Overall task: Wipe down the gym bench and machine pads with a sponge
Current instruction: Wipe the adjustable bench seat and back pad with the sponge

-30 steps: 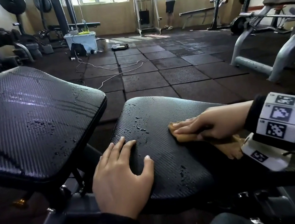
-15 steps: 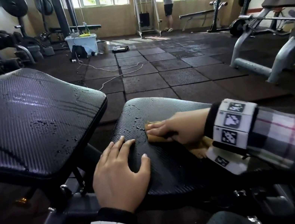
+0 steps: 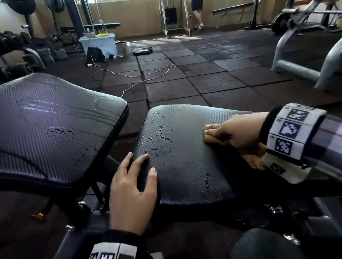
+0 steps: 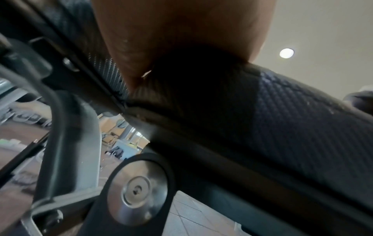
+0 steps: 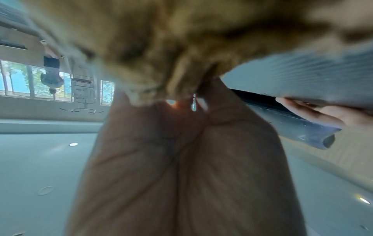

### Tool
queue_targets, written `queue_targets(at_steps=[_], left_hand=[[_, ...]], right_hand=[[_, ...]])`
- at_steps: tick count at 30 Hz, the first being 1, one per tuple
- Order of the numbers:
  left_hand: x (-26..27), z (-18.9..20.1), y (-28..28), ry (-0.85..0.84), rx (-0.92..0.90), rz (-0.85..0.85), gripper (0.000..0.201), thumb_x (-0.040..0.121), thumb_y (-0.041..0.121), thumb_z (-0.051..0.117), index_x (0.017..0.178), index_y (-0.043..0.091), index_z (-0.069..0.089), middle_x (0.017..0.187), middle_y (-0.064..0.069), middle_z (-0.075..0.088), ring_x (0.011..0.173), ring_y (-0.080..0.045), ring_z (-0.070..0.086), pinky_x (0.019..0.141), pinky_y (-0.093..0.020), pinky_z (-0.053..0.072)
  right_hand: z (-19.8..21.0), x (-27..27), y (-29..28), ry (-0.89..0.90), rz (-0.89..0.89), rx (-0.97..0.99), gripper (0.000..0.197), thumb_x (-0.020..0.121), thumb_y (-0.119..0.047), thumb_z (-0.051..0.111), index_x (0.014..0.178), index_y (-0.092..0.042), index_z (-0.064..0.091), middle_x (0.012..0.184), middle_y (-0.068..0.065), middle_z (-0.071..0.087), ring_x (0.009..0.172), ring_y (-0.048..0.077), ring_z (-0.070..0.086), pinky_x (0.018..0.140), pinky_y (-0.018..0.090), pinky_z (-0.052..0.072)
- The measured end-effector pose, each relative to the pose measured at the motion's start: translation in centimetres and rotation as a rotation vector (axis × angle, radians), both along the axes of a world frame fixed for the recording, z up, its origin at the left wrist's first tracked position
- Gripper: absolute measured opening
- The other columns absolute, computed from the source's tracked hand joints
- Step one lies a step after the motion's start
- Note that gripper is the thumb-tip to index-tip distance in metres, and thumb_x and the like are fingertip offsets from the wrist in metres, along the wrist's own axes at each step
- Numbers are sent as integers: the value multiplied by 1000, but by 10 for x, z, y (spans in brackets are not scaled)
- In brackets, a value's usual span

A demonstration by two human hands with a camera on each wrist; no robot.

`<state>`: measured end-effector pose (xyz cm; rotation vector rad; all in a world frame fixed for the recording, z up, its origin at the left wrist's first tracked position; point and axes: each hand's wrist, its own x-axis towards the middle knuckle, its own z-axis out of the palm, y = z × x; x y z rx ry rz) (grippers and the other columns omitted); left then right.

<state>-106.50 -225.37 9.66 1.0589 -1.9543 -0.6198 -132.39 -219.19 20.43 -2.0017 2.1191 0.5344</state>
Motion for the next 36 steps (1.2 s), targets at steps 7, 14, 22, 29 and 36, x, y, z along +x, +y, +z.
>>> queue_targets(at_steps=[7, 14, 22, 29, 36], left_hand=[[0, 1, 3, 2, 24, 9, 54, 80, 53, 44, 125, 31, 62, 145, 7, 44, 129, -9, 43, 99, -20, 30], [-1, -2, 4, 23, 32, 25, 50, 81, 46, 45, 126, 30, 63, 146, 7, 44, 130, -10, 43, 99, -21, 29], [-2, -1, 6, 16, 51, 39, 51, 81, 48, 43, 127, 34, 62, 146, 9, 42, 130, -9, 43, 98, -21, 28], [-2, 0, 8, 8, 42, 47, 51, 82, 47, 42, 127, 34, 62, 146, 9, 43, 130, -10, 44, 98, -24, 31], [-2, 0, 9, 35, 50, 41, 49, 82, 47, 43, 125, 34, 63, 146, 10, 43, 129, -9, 44, 99, -24, 31]], right_hand=[[-6, 67, 27, -237, 343, -131, 60, 88, -1, 41, 145, -16, 33, 155, -3, 20, 142, 12, 19, 116, 27, 14], [-41, 47, 110, -488, 362, -375, 58, 84, -14, 29, 136, -33, 47, 147, -21, 34, 141, 7, 22, 116, 31, 21], [-59, 55, 82, -290, 14, -621, 61, 81, -26, 22, 137, -24, 46, 144, -4, 43, 131, 22, 41, 112, 31, 24], [-67, 113, 77, -287, 172, -776, 51, 80, -18, 37, 127, -20, 57, 135, -2, 53, 122, 26, 51, 105, 37, 39], [-70, 69, 118, -246, 105, -757, 53, 80, -19, 39, 131, -23, 54, 140, -6, 47, 130, 19, 43, 105, 39, 35]])
